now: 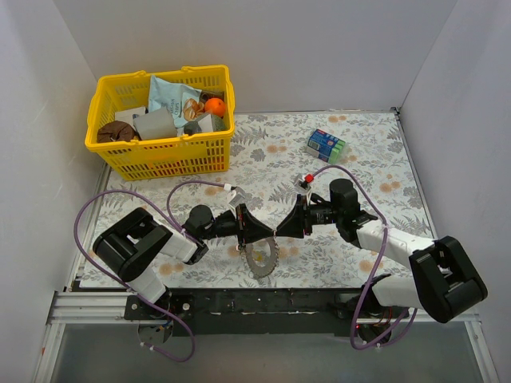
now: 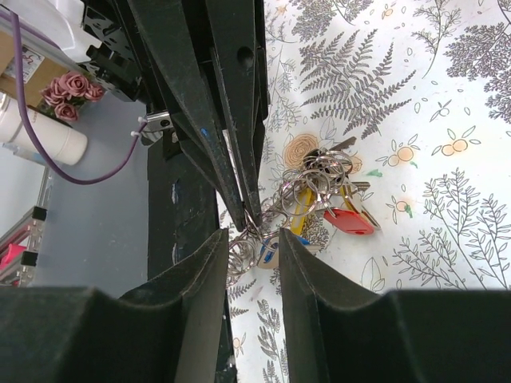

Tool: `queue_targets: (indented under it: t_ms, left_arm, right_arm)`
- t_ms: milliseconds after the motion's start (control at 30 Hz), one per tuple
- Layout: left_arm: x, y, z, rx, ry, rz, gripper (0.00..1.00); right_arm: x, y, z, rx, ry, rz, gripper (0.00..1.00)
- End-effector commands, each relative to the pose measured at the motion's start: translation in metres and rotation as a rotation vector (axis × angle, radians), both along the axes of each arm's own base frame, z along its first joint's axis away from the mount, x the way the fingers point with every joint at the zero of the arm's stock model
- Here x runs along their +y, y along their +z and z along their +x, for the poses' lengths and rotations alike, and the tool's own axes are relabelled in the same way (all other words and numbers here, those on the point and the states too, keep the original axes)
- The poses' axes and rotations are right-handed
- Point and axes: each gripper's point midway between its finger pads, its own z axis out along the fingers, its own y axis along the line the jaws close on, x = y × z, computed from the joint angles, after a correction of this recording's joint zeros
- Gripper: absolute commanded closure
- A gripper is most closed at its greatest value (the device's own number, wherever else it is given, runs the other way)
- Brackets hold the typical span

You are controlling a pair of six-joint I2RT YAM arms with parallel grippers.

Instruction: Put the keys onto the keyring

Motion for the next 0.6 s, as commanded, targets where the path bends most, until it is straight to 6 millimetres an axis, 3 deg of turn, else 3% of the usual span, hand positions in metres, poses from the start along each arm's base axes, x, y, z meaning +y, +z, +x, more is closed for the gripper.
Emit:
queue_targets:
  t_ms: [0,200,300,567]
  left_arm:
    - [0.0139,0.1178,-0.0152,-0.459,-0.005,-0.38,1.0]
    - [0.0133,0.1185,-0.0151,-0.462,-0.008,-0.381,1.0]
    - [0.0124,0.1186,-0.0155,-0.464,-0.014,-0.381,1.0]
    - [0.0104,0.1177,-0.0145,-0.461,-0.024,-0.378,1.0]
  right_arm:
    - [0.0017,0.0039,-0.0011,-0.027,0.021,0.029,0.61]
    - [0.0025,0.003,-0.0004,-0.022,0.016,0.032,0.66]
    - [0.0046,0.0037,-0.0009,-0.014,0.023,0.04,0.73]
    - [0.0091,0.0078,0.0005,-0.01,0.026,0.056,0.78]
